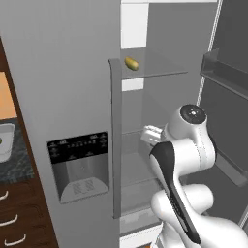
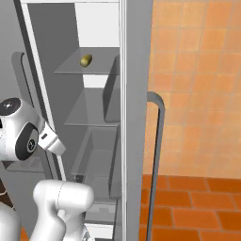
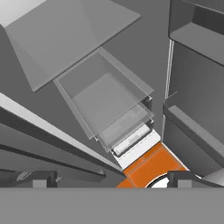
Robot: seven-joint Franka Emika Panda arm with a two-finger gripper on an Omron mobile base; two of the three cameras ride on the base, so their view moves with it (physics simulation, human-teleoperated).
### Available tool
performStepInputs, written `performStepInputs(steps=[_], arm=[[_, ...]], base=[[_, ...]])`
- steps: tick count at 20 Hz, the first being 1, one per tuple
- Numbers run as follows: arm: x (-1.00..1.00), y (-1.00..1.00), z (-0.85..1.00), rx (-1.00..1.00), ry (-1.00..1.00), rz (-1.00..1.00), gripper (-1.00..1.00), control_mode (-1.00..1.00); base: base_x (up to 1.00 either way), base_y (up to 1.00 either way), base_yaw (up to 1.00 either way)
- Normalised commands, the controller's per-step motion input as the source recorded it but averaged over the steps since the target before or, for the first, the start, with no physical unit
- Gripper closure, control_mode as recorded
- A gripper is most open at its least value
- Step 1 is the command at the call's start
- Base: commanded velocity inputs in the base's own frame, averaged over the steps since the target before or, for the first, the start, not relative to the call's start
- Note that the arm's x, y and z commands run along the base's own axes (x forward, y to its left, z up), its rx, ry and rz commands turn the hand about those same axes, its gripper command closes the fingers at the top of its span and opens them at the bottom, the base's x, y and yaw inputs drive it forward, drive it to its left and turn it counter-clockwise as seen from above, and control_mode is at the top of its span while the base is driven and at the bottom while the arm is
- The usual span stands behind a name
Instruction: Place one cucumber and one chicken drumstick in each tupperware on the nearby counter, to pack two identical lunches.
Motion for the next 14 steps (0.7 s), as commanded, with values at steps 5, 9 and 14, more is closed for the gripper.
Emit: performStepInputs(steps=[5, 9, 14], arm=[[0.00, 0.00, 0.00, 0.00, 0.00, 0.00, -1.00, 1.00], [0.00, 0.00, 0.00, 0.00, 0.00, 0.00, -1.00, 1.00], [0.00, 0.00, 0.00, 0.00, 0.00, 0.00, -1.00, 1.00]], base=[[0.39, -0.47, -0.02], [-0.34, -0.44, -0.08], [-0.24, -0.73, -0.36]])
